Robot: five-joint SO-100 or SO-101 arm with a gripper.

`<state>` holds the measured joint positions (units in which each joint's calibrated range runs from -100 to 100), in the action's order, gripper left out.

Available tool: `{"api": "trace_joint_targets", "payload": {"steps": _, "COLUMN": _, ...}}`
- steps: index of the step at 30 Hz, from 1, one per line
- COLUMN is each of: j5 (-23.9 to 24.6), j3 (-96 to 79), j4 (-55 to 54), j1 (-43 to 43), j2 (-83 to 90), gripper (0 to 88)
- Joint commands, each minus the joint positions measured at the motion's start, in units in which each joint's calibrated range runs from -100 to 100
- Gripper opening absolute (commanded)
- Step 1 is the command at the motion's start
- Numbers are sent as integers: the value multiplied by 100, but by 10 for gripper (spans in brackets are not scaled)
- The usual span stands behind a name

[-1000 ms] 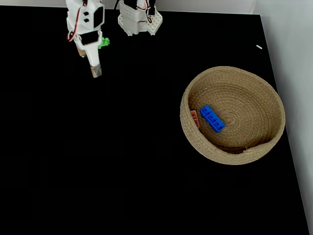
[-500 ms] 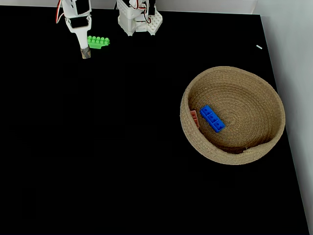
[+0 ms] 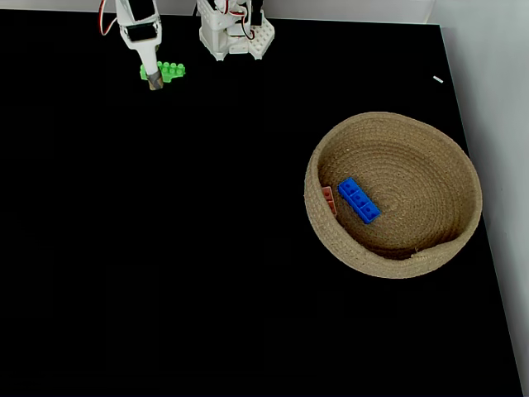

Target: Place the lego blocks in the tray

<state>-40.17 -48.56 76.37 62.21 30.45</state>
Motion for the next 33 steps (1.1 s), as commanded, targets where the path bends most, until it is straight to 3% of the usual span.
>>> {"api": "trace_joint_targets", "payload": {"steps": 1, "j5": 20, "j3": -64, "j4": 22, "j1": 77, "j2": 257, "gripper": 326}}
{"api": "trace_joint_targets", "payload": {"steps": 33, "j5": 147, "j3": -793, "j4": -877, "j1": 448, "j2": -551, "gripper": 246}}
